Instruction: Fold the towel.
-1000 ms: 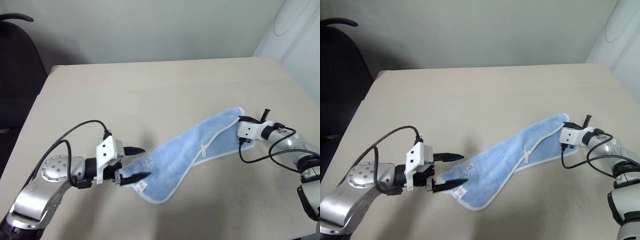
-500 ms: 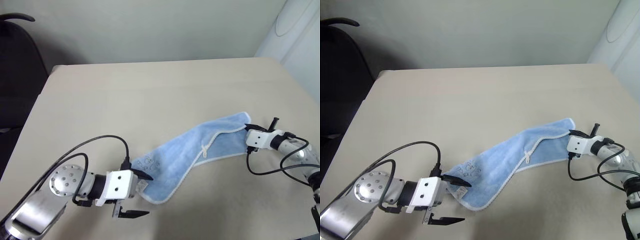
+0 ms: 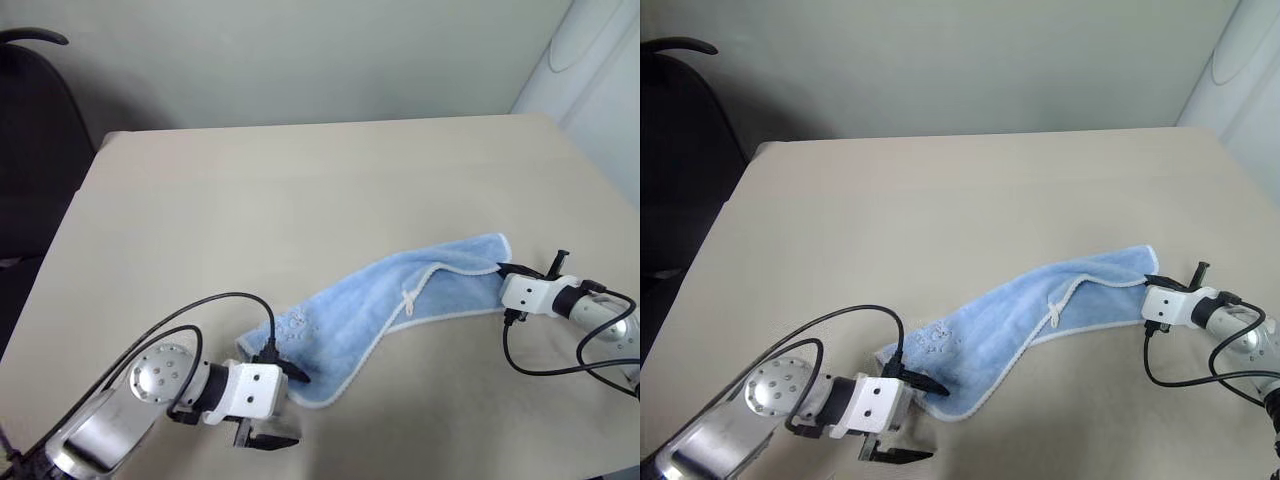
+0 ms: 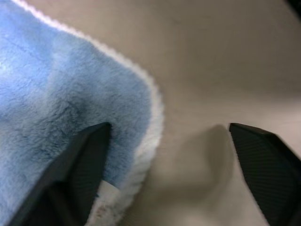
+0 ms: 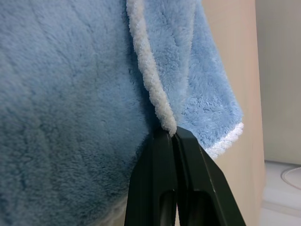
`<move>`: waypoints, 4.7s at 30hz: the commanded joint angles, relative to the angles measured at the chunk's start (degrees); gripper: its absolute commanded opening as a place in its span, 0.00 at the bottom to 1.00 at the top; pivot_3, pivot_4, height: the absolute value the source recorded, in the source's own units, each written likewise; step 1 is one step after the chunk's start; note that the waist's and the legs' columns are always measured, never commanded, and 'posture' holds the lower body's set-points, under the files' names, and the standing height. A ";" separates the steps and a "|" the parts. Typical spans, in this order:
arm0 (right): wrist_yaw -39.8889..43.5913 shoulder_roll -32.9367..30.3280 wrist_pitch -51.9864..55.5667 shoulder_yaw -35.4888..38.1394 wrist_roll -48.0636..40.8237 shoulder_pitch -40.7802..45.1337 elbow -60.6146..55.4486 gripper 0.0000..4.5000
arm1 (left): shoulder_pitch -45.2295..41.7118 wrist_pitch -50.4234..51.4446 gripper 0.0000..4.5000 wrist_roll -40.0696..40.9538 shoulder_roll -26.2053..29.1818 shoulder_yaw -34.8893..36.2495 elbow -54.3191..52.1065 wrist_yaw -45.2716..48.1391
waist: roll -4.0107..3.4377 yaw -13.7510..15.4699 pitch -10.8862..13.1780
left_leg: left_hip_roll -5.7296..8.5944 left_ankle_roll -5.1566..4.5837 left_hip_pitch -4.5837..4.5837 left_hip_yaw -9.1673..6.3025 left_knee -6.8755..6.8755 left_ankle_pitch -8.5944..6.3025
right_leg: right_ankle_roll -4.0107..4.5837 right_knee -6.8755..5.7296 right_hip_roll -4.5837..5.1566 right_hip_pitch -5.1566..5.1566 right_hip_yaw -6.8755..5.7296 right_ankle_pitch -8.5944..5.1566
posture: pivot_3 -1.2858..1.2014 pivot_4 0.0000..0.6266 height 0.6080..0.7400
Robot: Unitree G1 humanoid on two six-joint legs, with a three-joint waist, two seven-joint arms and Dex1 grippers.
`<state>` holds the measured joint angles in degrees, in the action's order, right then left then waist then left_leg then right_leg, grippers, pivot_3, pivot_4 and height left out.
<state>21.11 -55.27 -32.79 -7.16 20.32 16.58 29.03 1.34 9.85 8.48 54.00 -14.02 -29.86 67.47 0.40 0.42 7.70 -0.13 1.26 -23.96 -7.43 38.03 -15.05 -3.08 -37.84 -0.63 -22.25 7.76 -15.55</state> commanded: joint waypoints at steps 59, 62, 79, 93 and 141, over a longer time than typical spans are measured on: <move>31.27 -4.22 27.29 21.24 -36.53 0.63 -15.35 0.00 | -14.95 25.49 0.01 41.59 -10.73 35.84 2.90 -18.82 | -0.42 0.21 -0.26 | 0.05 0.74 -0.11 0.06 0.02 0.58 | -0.08 0.01 -0.07 -0.09 0.06 -0.01 | 0.52 0.24 1.00; 37.16 -5.57 33.03 22.66 -40.21 -8.00 -21.61 0.00 | -4.88 26.80 0.01 39.82 -8.30 34.40 -0.97 -17.40 | -0.42 0.18 -0.26 | 0.05 0.75 0.09 0.10 0.04 0.59 | -0.10 -0.01 -0.09 0.10 0.11 -0.05 | 0.52 0.24 1.00; 45.26 -10.82 38.59 24.10 -36.85 -15.25 -22.18 0.00 | 10.70 27.40 0.01 40.67 -8.19 36.84 -4.05 -18.57 | -0.40 0.15 -0.26 | 0.07 0.69 0.45 0.08 -0.02 0.41 | -0.05 -0.04 -0.14 0.46 0.12 -0.22 | 0.52 0.24 1.00; 38.92 -7.49 23.65 17.19 -26.53 1.99 -7.22 0.00 | 10.38 28.04 0.01 43.30 -11.30 36.00 -4.33 -22.37 | -0.41 -0.15 -0.26 | 0.06 0.17 1.04 0.02 -0.04 0.02 | -0.03 -0.01 -0.14 1.03 0.09 -0.25 | 0.52 0.24 1.00; 23.99 11.18 54.48 24.65 -41.66 20.92 6.24 1.00 | -11.17 15.24 0.93 17.59 -21.00 30.30 13.16 -37.13 | -0.46 0.21 -0.27 | 0.01 0.87 0.37 0.01 -0.10 0.44 | 0.14 -0.07 -0.14 0.35 0.01 -0.22 | 0.52 0.24 1.00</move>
<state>42.94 -43.71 8.63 12.56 -12.31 39.08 44.18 -9.69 26.90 23.94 32.80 16.04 -11.87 28.23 -0.06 0.63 7.43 -0.11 2.15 -23.60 -7.45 37.94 -14.59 -2.91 -37.91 -0.78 -21.89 7.76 -15.79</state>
